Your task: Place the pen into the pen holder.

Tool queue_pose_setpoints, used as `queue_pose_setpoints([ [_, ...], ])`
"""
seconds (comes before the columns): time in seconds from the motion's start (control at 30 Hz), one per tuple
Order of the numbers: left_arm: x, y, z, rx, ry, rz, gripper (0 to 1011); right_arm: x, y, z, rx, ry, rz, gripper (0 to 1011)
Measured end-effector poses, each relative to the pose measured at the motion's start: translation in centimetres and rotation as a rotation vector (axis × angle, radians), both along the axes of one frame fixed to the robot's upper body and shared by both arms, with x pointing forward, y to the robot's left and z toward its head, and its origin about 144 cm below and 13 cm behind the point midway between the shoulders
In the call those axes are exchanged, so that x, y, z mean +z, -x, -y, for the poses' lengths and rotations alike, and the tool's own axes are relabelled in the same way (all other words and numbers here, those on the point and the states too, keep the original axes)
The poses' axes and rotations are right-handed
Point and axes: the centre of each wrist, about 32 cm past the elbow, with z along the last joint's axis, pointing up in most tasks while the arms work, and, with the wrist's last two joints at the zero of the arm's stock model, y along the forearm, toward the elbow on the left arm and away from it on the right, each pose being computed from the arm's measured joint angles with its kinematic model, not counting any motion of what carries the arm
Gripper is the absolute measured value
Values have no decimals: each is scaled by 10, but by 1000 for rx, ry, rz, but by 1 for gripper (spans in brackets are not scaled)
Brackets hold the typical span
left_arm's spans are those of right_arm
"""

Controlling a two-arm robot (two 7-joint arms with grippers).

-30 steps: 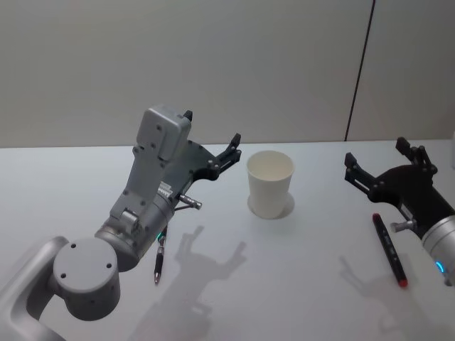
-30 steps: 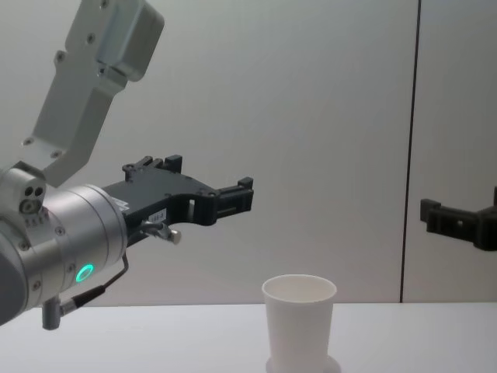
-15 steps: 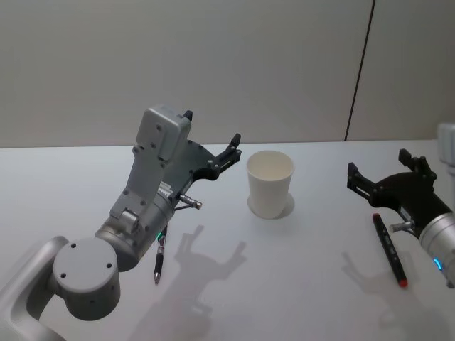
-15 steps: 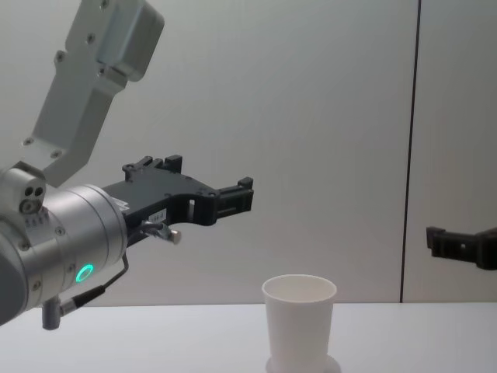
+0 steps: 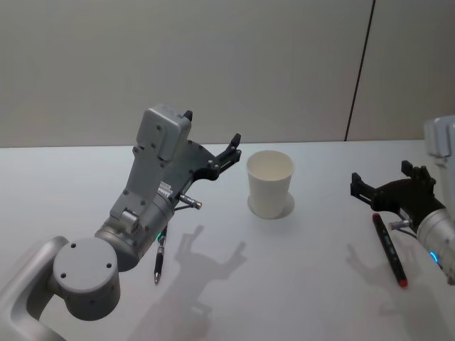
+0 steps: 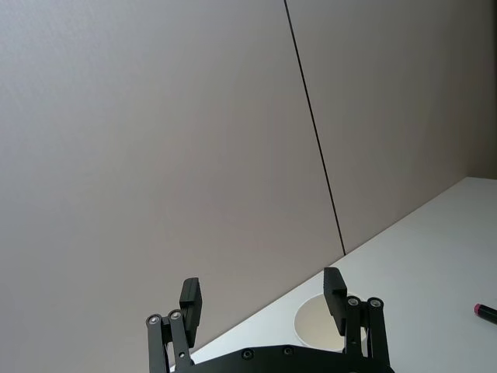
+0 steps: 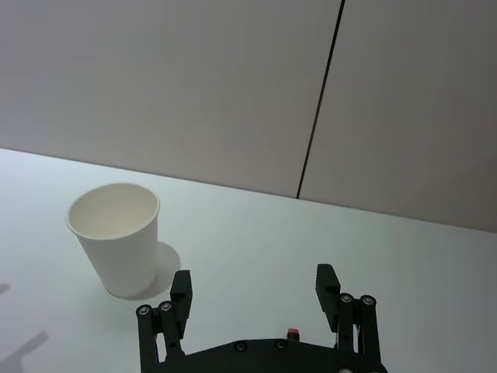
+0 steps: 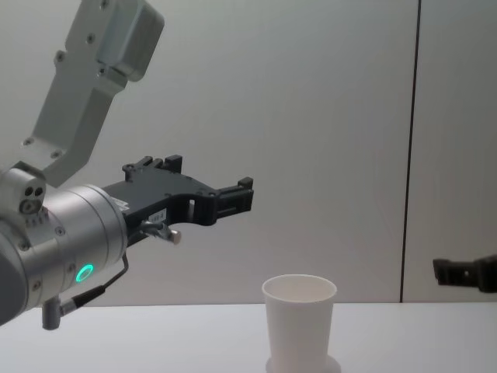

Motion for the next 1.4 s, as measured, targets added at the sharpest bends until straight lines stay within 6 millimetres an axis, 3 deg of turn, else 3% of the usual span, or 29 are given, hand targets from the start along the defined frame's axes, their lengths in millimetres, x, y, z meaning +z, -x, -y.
queue_pose_setpoints([
  [1.4, 0, 0, 0, 0, 0, 0, 1003, -22, -59, -8, -161, 20, -333, 1001],
])
